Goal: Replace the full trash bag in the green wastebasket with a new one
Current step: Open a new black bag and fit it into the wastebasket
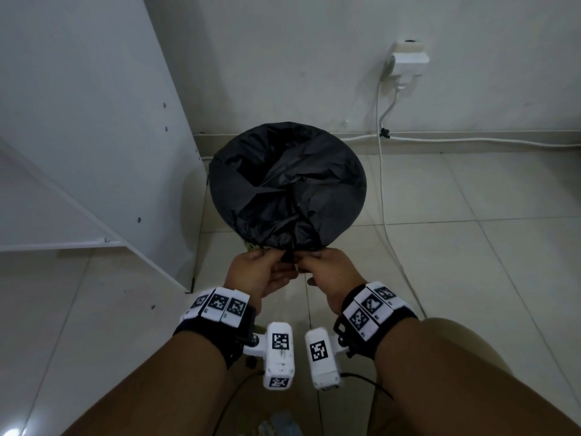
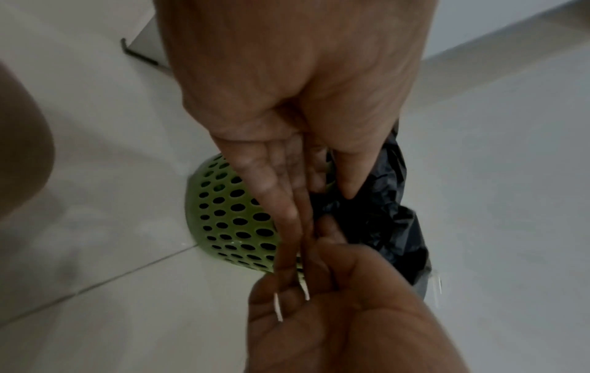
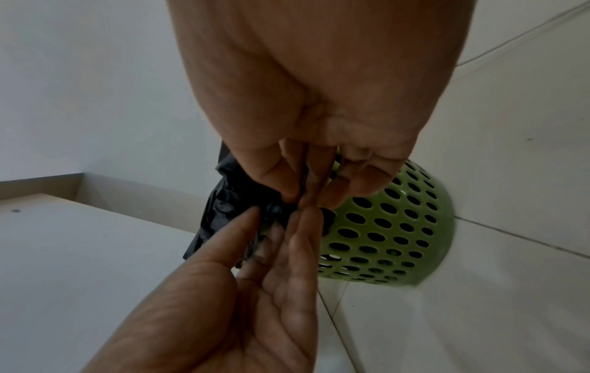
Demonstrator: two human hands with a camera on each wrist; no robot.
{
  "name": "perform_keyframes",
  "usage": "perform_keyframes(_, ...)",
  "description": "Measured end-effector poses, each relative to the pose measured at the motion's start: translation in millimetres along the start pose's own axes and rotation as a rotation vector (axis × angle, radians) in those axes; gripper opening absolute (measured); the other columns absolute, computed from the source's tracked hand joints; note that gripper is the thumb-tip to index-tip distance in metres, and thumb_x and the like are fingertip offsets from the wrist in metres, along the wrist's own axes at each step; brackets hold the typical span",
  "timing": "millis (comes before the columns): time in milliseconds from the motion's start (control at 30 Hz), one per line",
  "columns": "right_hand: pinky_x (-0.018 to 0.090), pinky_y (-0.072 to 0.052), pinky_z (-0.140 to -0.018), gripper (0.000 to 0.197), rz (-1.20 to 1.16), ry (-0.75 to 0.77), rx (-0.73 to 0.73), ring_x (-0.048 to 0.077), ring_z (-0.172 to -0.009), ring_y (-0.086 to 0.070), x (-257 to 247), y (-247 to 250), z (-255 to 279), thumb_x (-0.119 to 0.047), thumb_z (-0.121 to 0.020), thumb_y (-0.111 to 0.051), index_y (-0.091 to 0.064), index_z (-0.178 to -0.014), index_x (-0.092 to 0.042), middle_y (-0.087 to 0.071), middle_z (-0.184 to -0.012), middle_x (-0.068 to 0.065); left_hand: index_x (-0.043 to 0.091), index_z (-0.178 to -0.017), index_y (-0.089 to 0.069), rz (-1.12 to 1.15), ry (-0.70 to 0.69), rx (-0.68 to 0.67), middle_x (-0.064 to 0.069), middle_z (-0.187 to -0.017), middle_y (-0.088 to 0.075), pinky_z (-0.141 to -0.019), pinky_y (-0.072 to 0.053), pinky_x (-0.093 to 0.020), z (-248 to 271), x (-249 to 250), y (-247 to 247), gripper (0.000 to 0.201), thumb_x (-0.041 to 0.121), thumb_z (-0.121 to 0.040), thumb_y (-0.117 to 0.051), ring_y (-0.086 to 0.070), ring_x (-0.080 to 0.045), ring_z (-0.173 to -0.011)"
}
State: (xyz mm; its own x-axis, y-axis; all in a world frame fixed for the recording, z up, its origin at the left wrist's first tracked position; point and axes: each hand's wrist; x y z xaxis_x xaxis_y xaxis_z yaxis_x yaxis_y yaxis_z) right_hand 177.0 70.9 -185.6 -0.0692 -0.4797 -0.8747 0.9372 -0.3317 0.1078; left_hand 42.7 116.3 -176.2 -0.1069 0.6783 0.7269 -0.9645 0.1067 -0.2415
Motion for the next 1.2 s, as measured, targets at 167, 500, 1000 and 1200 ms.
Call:
perform_keyframes(167, 0.027, -0.042, -0.07, 0.03, 0.0, -0.027, -0.103, 0.015, -0.087, -0.057, -10.6, -0.6, 11.1, -0.003, -0.087, -0.057, -0.077, -0.103, -0.018, -0.073, -0.098, 0.005, -0.003, -0.109, -0.068, 0.234, 0.069, 0.02, -0.021, -0.104, -0.075, -0.068, -0.061, -0.025, -7.2, -1.9, -0.8, 0.024, 0.01, -0.088, -0.071, -0.075, -0.023, -0.084)
perform_keyframes(500, 0.021, -0.047, -0.063, 0.025, 0.792, 0.588, 0.09, 0.006, -0.067, -0.057, -47.3, 40.1, 17.3, -0.041, -0.08, -0.073, -0.07, -0.078, -0.016, -0.067, -0.075, -0.003, -0.001, -0.086, -0.07, 0.221, -0.128, 0.251, -0.013, -0.077, -0.072, -0.08, -0.056, -0.035, -15.6, -12.9, 4.7, 0.006, 0.0, -0.083, -0.074, -0.066, -0.024, -0.075)
perform_keyframes(1000, 0.036, -0.025, -0.088, 0.034, 1.243, 0.976, 0.042, 0.024, -0.077, -0.058, -26.2, 26.5, -33.8, -0.05, -0.079, -0.047, -0.063, -0.082, -0.021, -0.06, -0.074, -0.006, 0.02, -0.08, -0.067, -0.284, -0.584, 0.515, 0.007, -0.073, -0.068, -0.06, -0.043, -0.002, -15.9, -13.3, 29.6, 0.019, 0.003, -0.082, -0.072, -0.058, 0.01, -0.06)
perform_keyframes(1200, 0.036, -0.024, -0.086, 0.027, 1.215, 0.899, 0.074, 0.021, -0.079, -0.054, -20.5, 11.7, -30.3, -0.051, -0.08, -0.057, -0.062, -0.082, -0.024, -0.06, -0.077, -0.008, 0.012, -0.087, -0.073, -0.279, -0.553, 0.623, -0.003, -0.079, -0.07, -0.076, -0.046, -0.023, -26.6, -18.3, 28.5, 0.002, 0.012, -0.086, -0.073, -0.061, -0.014, -0.075)
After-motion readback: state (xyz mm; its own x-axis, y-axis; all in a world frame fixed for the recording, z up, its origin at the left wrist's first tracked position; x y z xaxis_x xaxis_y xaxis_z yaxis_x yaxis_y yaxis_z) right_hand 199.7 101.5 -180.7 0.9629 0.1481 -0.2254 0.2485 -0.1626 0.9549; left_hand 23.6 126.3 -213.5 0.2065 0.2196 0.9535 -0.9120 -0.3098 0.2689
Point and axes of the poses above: each hand's wrist, its own z-axis away from the middle knuckle, its own y-axis out of the back of the hand, x = y × z
